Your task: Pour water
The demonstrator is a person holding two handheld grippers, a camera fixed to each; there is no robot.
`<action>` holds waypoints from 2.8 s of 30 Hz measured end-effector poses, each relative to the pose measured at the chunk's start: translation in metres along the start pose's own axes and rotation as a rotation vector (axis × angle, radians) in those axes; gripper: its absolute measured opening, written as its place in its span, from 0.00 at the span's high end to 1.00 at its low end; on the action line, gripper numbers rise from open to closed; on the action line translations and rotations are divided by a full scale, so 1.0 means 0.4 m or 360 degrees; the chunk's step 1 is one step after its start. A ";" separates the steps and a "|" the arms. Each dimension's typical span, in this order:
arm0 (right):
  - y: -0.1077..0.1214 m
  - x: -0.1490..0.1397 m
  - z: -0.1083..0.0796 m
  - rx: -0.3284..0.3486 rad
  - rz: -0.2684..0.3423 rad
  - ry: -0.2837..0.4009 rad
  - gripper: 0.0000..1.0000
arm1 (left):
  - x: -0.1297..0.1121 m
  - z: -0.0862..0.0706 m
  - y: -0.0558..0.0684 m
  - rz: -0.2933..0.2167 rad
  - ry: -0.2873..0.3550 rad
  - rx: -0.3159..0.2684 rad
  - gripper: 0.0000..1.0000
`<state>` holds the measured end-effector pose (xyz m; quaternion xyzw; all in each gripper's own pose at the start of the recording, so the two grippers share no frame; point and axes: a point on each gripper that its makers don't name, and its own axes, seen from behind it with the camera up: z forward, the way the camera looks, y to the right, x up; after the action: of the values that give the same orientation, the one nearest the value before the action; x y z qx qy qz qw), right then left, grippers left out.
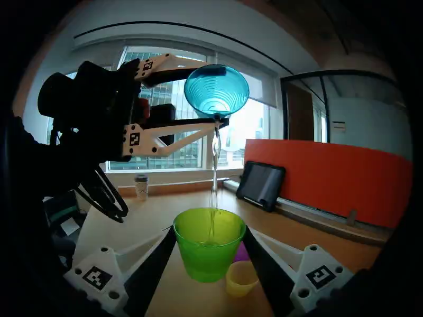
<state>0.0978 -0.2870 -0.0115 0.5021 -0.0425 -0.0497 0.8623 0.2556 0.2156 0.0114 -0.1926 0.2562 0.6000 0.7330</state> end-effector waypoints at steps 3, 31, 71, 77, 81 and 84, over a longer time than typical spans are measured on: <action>0.001 0.000 0.000 -0.0002 -0.0001 0.0001 0.08 | 0.004 0.001 -0.002 0.0024 0.0004 -0.0001 0.13; 0.014 -0.002 -0.005 -0.0023 -0.0008 0.0010 0.08 | 0.040 0.000 -0.023 0.0273 0.0040 0.0040 0.13; 0.027 0.007 -0.011 -0.0058 -0.0001 0.0050 0.08 | 0.026 0.020 -0.029 -0.0258 0.0048 0.0015 0.13; 0.029 0.017 -0.014 -0.0063 -0.0004 0.0064 0.08 | 0.018 0.019 -0.047 -0.0572 0.0048 0.0009 0.13; 0.030 0.019 -0.016 -0.0066 -0.0004 0.0069 0.08 | 0.012 0.014 -0.052 -0.0781 0.0031 -0.0007 0.13; 0.032 0.019 -0.017 -0.0071 -0.0003 0.0071 0.08 | 0.005 0.012 -0.055 -0.0924 0.0015 -0.0020 0.13</action>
<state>0.1068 -0.2758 -0.0036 0.4838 -0.0218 -0.0404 0.8740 0.2781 0.2156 0.0136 -0.2652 0.1901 0.3658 0.8716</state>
